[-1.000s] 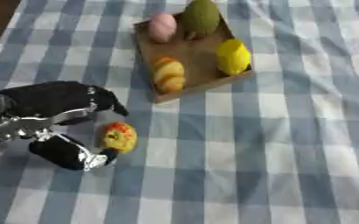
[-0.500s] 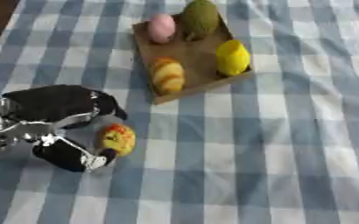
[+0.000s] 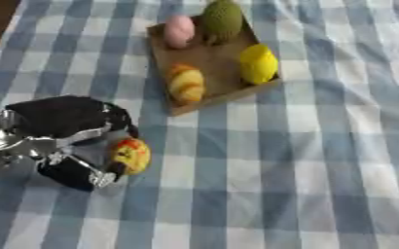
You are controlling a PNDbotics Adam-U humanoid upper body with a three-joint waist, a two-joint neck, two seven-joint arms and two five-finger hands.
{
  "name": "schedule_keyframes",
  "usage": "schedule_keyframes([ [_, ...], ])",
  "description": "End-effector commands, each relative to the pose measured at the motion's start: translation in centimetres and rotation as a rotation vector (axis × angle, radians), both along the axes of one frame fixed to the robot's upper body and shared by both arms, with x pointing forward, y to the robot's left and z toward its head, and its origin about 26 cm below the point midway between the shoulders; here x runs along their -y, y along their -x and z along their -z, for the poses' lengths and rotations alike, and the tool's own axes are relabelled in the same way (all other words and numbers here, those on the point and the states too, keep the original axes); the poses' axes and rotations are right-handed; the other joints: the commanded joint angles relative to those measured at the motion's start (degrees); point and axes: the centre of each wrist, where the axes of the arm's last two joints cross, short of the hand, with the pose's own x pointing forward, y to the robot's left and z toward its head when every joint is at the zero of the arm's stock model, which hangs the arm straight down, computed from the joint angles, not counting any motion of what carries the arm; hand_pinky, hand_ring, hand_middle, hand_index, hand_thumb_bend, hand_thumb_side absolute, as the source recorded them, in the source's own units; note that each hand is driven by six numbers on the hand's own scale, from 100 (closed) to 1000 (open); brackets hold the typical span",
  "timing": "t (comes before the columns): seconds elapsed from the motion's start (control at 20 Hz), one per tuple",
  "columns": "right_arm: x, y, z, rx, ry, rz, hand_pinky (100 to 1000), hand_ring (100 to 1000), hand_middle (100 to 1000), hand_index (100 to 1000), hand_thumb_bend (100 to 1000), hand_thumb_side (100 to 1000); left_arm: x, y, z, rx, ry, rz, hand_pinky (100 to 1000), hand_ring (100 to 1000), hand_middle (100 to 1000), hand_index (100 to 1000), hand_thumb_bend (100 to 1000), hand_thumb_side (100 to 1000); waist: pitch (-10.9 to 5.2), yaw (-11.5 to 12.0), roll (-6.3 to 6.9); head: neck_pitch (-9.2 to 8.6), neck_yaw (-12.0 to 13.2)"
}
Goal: Pick up objects on the table and place them in the box.
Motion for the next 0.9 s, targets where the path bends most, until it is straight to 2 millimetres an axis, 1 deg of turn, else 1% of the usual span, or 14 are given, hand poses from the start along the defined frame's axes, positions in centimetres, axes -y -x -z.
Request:
schedule_keyframes([
  [0.05, 0.1, 0.5, -0.7, 0.03, 0.006, -0.002, 680, 697, 776, 814, 100, 688, 0.2, 0.3, -0.7, 0.023, -0.032, 0.001, 880, 836, 780, 836, 155, 360, -1.14, -0.1, 0.03, -0.72, 0.2],
  [0.3, 0.1, 0.5, -0.7, 0.029, 0.004, -0.005, 680, 697, 776, 814, 100, 691, 0.4, -0.1, -0.2, 0.023, -0.097, -0.01, 883, 838, 783, 842, 171, 362, -1.02, -0.3, -0.01, -0.75, 0.3],
  [0.45, 0.1, 0.5, -0.7, 0.028, 0.002, -0.006, 680, 697, 776, 814, 100, 692, 0.5, -0.6, 0.2, 0.025, -0.118, -0.011, 882, 837, 781, 837, 162, 349, -0.96, -0.3, -0.07, -0.74, 0.3],
  [0.55, 0.1, 0.5, -0.6, 0.027, 0.002, -0.007, 680, 697, 776, 814, 100, 693, 0.5, -0.8, 0.4, 0.032, -0.127, -0.008, 877, 832, 774, 820, 143, 338, -0.94, -0.3, -0.11, -0.68, 0.3],
  [0.65, 0.1, 0.5, -0.6, 0.026, 0.002, -0.007, 680, 697, 776, 814, 100, 694, 0.6, -1.0, 0.5, 0.041, -0.131, -0.003, 861, 815, 755, 783, 102, 332, -0.95, -0.3, -0.13, -0.68, 0.4],
  [0.9, 0.1, 0.5, -0.6, 0.025, 0.001, -0.009, 681, 698, 776, 814, 100, 693, 0.7, -0.9, 0.3, 0.1, -0.1, 0.012, 832, 783, 704, 723, 100, 306, -1.16, -0.2, -0.18, -0.68, 0.4],
])
